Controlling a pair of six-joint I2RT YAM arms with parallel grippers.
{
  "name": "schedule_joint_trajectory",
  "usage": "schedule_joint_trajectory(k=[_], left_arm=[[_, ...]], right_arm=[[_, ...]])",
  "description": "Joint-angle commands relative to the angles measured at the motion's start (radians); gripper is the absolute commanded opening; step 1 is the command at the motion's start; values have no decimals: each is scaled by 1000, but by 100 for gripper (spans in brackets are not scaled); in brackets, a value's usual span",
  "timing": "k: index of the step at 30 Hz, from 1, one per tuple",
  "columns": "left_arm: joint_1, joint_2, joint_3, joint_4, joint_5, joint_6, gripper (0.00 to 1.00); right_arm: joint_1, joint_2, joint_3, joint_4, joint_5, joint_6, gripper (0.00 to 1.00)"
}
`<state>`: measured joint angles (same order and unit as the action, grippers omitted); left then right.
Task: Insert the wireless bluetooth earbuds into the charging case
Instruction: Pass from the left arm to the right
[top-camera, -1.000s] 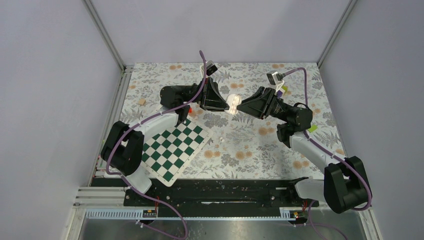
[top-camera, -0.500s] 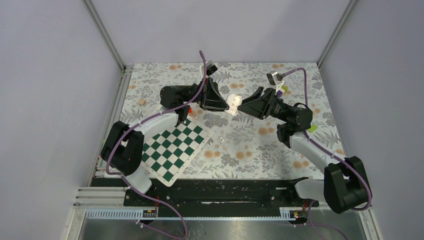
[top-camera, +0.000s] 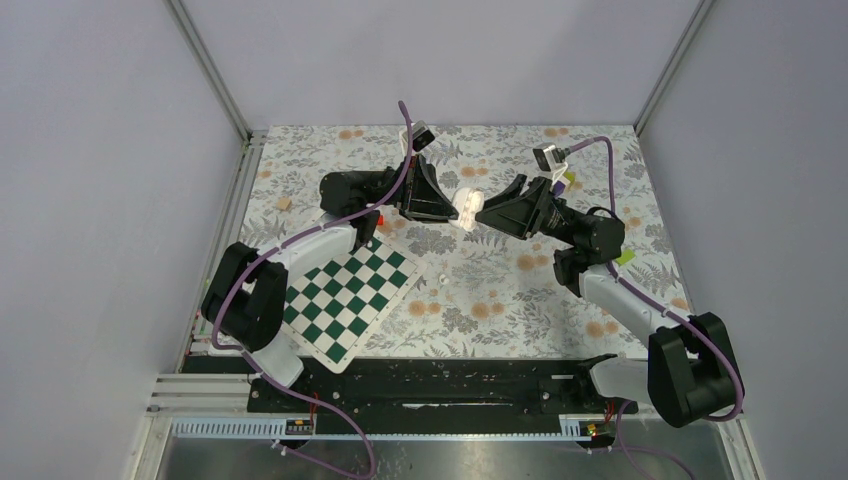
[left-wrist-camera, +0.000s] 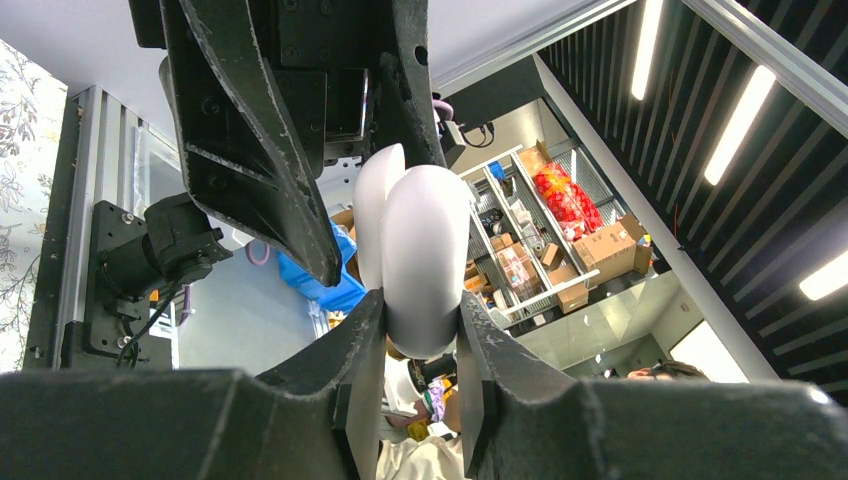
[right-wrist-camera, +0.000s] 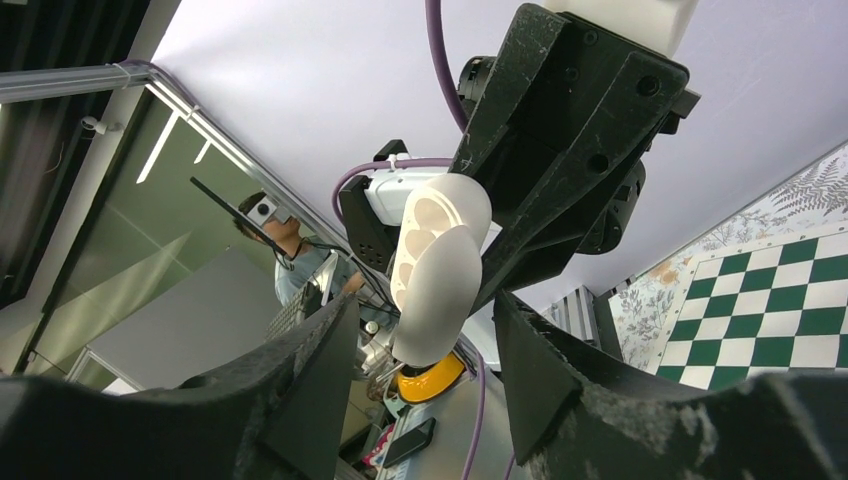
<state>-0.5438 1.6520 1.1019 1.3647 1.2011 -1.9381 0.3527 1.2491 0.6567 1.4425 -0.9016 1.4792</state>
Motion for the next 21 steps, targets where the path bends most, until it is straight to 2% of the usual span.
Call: schedule_joint_trajectory(k=[1,11,15,21], left_arm=[[-1,-45,-4,85,-2,17,0],[0,-48,-10,84,-2,18,0],[0,-49,-10,84,-2,18,0],[-1,-52,-9,85,-5,19,0]], right_arm=[[8,-35,5,61,1,-8,58],[9,-43,6,60,-2,-13,56],[9,-25,12,61,0,-7,51],[8,0,19,60,2,3,52]])
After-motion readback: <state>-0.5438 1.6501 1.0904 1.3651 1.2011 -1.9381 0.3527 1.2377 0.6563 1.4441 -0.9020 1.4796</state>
